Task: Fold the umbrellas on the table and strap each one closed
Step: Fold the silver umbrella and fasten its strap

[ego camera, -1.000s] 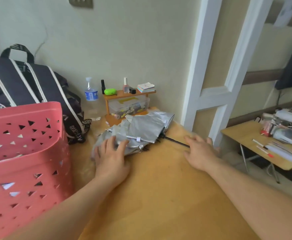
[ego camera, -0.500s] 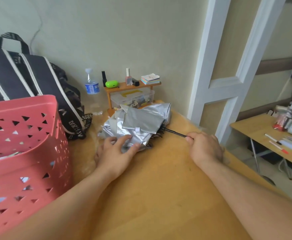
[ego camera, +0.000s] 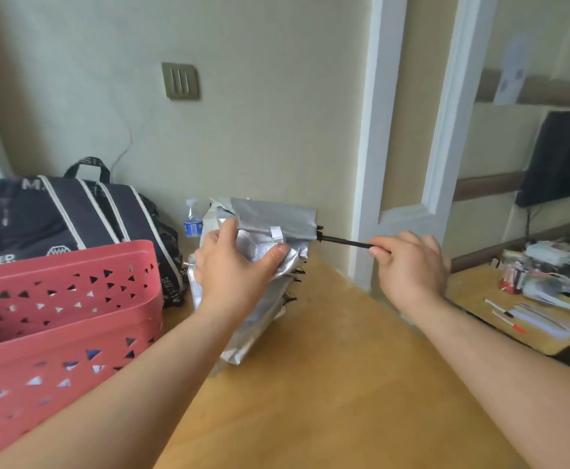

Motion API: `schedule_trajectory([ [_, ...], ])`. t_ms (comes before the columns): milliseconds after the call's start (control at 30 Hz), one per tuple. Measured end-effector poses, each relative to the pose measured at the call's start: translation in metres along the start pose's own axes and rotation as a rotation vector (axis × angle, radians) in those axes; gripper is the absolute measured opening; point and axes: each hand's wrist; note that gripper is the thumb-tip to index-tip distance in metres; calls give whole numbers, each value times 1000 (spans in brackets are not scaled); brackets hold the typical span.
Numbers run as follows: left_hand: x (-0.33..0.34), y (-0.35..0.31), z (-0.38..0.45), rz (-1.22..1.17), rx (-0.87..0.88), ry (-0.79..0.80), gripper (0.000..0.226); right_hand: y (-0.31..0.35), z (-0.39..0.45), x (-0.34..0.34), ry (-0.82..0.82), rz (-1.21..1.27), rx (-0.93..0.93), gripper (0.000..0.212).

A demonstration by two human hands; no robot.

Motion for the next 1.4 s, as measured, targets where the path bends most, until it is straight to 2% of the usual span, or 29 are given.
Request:
schedule_trajectory([
  [100,-22,-38,-12,84,42,-44,48,2,-4,-35,-35,5,-4,22],
  [200,-44,-68,-21,252,295,-142,41,6,-14,-65,-53,20,-13,24],
  [267,-57,-89,-28,315,393,-152,39,9,-21,-80,-67,42,-32,24],
  [400,-74,-118,-41,299,366,-81,28,9,-33,-102,-115,29,-73,23],
  [600,-110,-140,-49,251,399,-125,24,-18,-36,-119,-166,-133,-104,26],
  [667,-119,-149,-51,256,364,-34,31,-28,-34,-123,-166,-125,-64,23],
  [700,-122,-154,-52,172,316,65,35,-31,-34,-125,-156,-99,-32,21],
  [833,-125,-171,-67,-404,67,522,30,-37,-32,-120,-123,-8,73,18],
  [900,-124,-177,-70,-526,40,621,23,-38,-34,-117,-95,30,54,17],
  [1067,-130,-197,-54,-807,-54,638,15,-38,-37,-110,-29,-79,-74,22],
  [1267,-127,-189,-28,-746,-183,583,10,-42,-39,-87,67,-208,-183,33],
  [1400,-112,-167,-14,-753,-300,592,16,-40,-39,-67,128,-126,-153,22],
])
Point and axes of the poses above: each hand's wrist, its own z-axis towards the middle knuckle, its own x-axis out of the palm, y = z × x, and after that the axes turned 11 degrees about -z, right-handed
